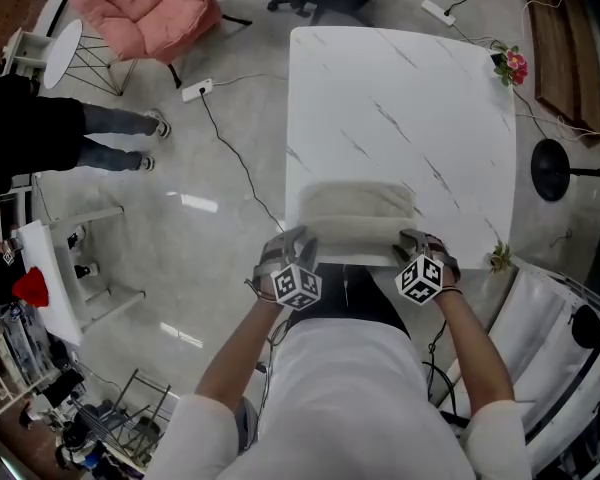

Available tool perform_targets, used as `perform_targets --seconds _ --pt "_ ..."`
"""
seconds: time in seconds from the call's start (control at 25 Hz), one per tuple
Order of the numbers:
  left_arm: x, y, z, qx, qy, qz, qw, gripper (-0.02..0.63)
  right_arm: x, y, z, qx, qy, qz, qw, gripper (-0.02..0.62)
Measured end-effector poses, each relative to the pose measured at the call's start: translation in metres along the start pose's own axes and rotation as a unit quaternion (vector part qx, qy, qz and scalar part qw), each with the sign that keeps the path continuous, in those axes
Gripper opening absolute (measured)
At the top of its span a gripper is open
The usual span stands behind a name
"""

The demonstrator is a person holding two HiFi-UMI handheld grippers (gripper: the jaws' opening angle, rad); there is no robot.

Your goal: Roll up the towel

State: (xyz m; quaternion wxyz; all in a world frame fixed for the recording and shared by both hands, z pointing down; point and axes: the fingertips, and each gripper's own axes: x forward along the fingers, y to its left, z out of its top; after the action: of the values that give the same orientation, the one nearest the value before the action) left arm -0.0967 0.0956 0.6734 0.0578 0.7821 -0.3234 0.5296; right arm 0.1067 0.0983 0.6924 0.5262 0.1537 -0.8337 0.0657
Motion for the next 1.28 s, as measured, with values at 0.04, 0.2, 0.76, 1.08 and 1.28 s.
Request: perform_targets --seconds 0.04,0.2,0.76,1.08,1.28 --pt "-0.001 -0.004 0.001 0.000 -0.005 -0.003 1.0000 0.186 0.002 0.001 -0.002 -0.001 0.002 0.002 1.000 0.178" --pt "0.009 -0.032 -0.008 0.025 0.006 -0.049 0.9985 0.225 0.011 0.005 -0.007 -0.012 0.011 0.005 1.000 0.189" --pt "0.021 -0.052 -0.026 0.071 0.056 -0.093 0.9915 0.118 0.016 0.027 -0.019 -0.042 0.045 0.038 0.997 0.067" --pt "-0.002 -0.080 -0.036 0.022 0.073 -0.199 0.9770 0.131 0.001 0.044 -0.023 -0.002 0.066 0.109 0.992 0.097" --pt "0.008 -0.052 -0.030 0.016 0.083 -0.190 0.9781 0.190 0.003 0.007 -0.011 0.014 0.058 0.066 0.996 0.203"
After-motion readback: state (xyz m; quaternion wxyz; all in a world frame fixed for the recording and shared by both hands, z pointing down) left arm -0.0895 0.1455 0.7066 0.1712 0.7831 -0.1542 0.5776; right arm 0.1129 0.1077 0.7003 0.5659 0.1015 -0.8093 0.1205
